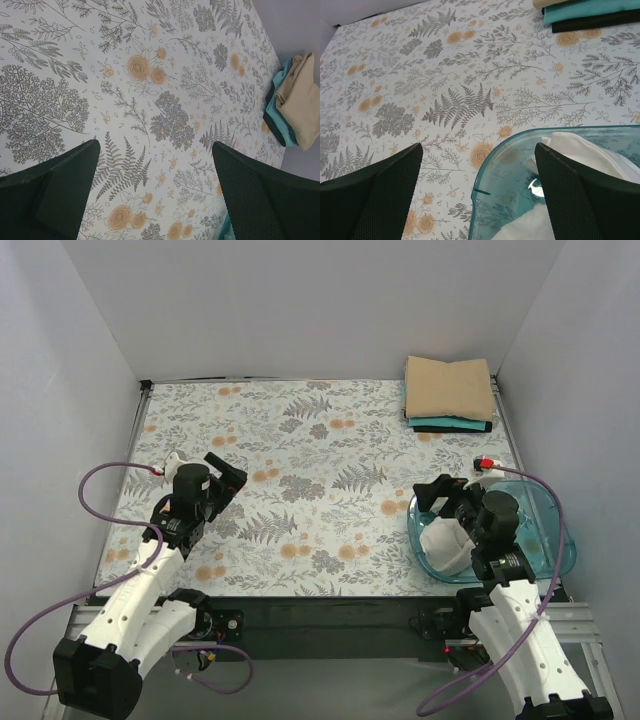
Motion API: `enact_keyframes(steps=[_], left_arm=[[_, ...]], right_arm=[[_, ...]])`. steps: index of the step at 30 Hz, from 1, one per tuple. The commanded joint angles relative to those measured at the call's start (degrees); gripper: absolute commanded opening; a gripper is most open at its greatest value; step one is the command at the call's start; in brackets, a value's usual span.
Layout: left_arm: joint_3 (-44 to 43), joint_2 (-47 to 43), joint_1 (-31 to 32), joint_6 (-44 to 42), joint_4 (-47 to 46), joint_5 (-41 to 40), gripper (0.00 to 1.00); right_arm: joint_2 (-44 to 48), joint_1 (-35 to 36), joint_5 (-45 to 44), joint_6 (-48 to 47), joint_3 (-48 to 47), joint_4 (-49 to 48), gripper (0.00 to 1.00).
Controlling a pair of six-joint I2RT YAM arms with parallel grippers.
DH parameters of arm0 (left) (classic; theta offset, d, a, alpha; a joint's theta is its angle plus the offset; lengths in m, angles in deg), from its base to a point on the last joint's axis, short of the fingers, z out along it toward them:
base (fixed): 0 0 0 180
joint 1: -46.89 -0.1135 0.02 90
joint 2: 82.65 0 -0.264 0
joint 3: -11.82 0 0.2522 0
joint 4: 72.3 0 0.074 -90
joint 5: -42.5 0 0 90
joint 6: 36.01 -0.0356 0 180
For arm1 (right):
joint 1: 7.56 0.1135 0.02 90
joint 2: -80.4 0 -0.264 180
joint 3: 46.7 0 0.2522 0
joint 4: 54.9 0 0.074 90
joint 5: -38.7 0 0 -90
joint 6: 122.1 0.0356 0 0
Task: Fold and stack the t-shirts
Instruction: Grab the tshirt from the pile
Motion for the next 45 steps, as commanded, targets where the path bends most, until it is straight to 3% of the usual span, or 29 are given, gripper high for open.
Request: enact_keyframes(steps=[1,9,11,16,19,24,27,30,36,43,45], left_arm=[[0.2,0.5,0.2,0.1,0.5,-1.1,0.95],[0.8,2.2,0.2,-0.1,-0.5,1.0,0.95],[0.7,2.7,0.2,-0.2,-0.7,1.4,0.95],[0.5,5.1,0.2,-0.5,-1.3,2.3,0.95],[0.5,6.6,0.1,-0.8,-1.3,2.8,0.95],[0.3,7.9,0.2,-1.1,-1.3,3.1,0.95],[0.5,7.5,0.2,-1.2,-1.2,2.9,0.95],[0.7,6.8,0.2,-0.9,-1.3,2.5,0.95],[0.9,6.7,0.2,-0.9,-1.4,2.4,0.95],[0.8,6.8,0.2,-0.8,-1.4,2.6,0.95],[0.8,6.8,0.2,-0.9,-1.4,2.7,0.95]], right_arm=[[-0.2,0.0,-1.7,-0.7,-3.9,2.8,0.98],[6.5,0.0,-1.7,2.2,-7.5,12.5,0.98],[7.3,0.0,-7.5,4.5,-10.3,20.0,0.97],[3.7,0.0,-12.6,6.6,-17.7,37.0,0.93],[0.9,0.0,-10.7,5.8,-18.4,42.7,0.92],[-4.3,0.0,-0.5,3.6,-15.6,44.1,0.88],[-6.4,0.0,1.2,3.0,-14.2,44.0,0.84],[-7.2,0.0,1.4,2.8,-12.3,43.9,0.77],[-6.6,0.0,-1.0,3.0,-10.6,43.7,0.48],[-4.5,0.0,-2.4,2.3,-13.0,41.8,0.04],[-3.5,0.0,-2.7,2.0,-14.8,40.8,0.01]])
